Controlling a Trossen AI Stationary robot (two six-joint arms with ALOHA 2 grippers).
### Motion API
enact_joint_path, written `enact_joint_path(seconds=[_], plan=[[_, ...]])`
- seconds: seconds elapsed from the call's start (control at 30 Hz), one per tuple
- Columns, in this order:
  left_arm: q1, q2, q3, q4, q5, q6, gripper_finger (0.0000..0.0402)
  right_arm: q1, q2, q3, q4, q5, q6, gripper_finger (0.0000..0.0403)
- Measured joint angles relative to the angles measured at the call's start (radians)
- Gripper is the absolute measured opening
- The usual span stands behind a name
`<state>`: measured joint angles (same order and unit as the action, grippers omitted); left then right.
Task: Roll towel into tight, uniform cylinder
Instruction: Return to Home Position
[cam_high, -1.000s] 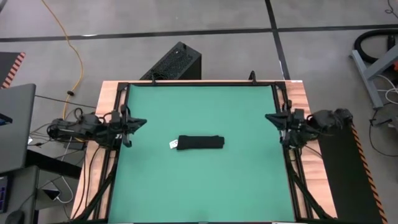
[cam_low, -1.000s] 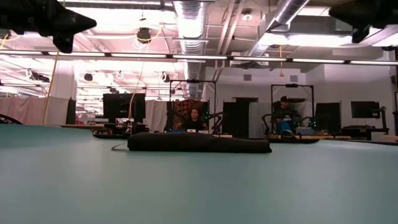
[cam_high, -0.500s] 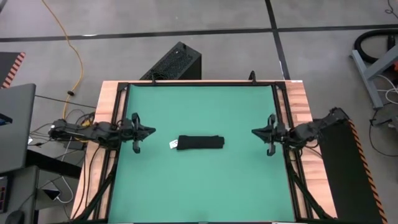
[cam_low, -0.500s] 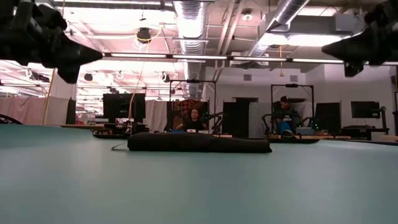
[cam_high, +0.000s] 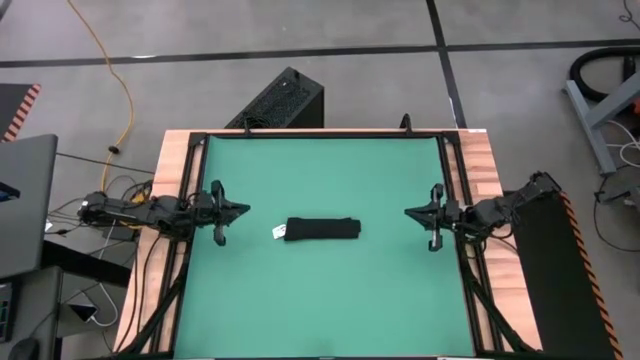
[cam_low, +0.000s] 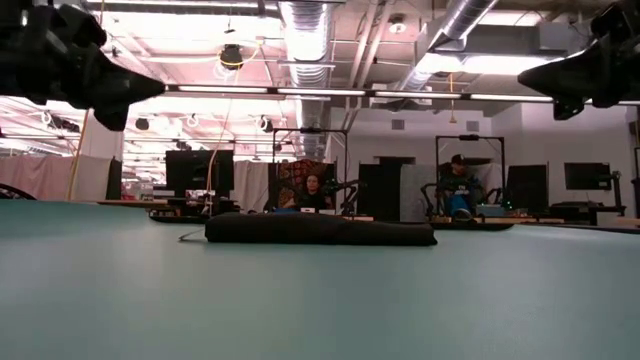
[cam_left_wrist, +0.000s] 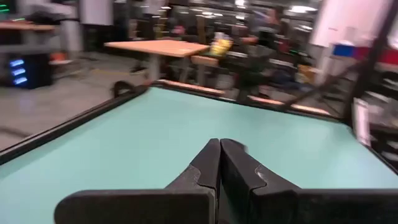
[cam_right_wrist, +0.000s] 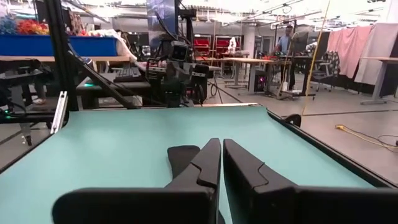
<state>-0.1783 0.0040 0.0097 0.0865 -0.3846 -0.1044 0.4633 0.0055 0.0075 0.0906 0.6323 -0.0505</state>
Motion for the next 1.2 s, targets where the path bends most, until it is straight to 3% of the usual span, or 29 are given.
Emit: enact_joint_path(seconds=[0.1,0.27,0.37,0.5,0.63,0.8,1.2], plan=[[0.000,0.000,0.000,0.001,-0.051,-0.013,0.0000,0.000,0.000,0.000,0.000,0.000,-0.001,0.0040],[0.000,0.000,0.138,-0.188,0.061,-0.085,0.0000,0.000,0.000,0.000,0.000,0.000,-0.003,0.0040],[-0.006,-0.003,0.189,-0.215,0.062,-0.059,0.0000,0.000,0.000,0.000,0.000,-0.001,-0.003,0.0040],[-0.018,-0.003,0.105,-0.078,0.006,0.044,0.0000,0.000,0.000,0.000,0.000,-0.001,-0.003,0.0040],[-0.023,-0.001,0.020,-0.030,0.018,0.031,0.0000,0.000,0.000,0.000,0.000,-0.001,-0.003,0.0040],[-0.033,-0.001,0.002,-0.016,0.110,0.035,0.0000,0.000,0.000,-0.001,0.000,-0.002,-0.003,0.0040],[-0.039,0.000,0.001,-0.017,0.111,0.071,0.0000,0.000,0.000,-0.001,0.000,-0.002,-0.003,0.0040]])
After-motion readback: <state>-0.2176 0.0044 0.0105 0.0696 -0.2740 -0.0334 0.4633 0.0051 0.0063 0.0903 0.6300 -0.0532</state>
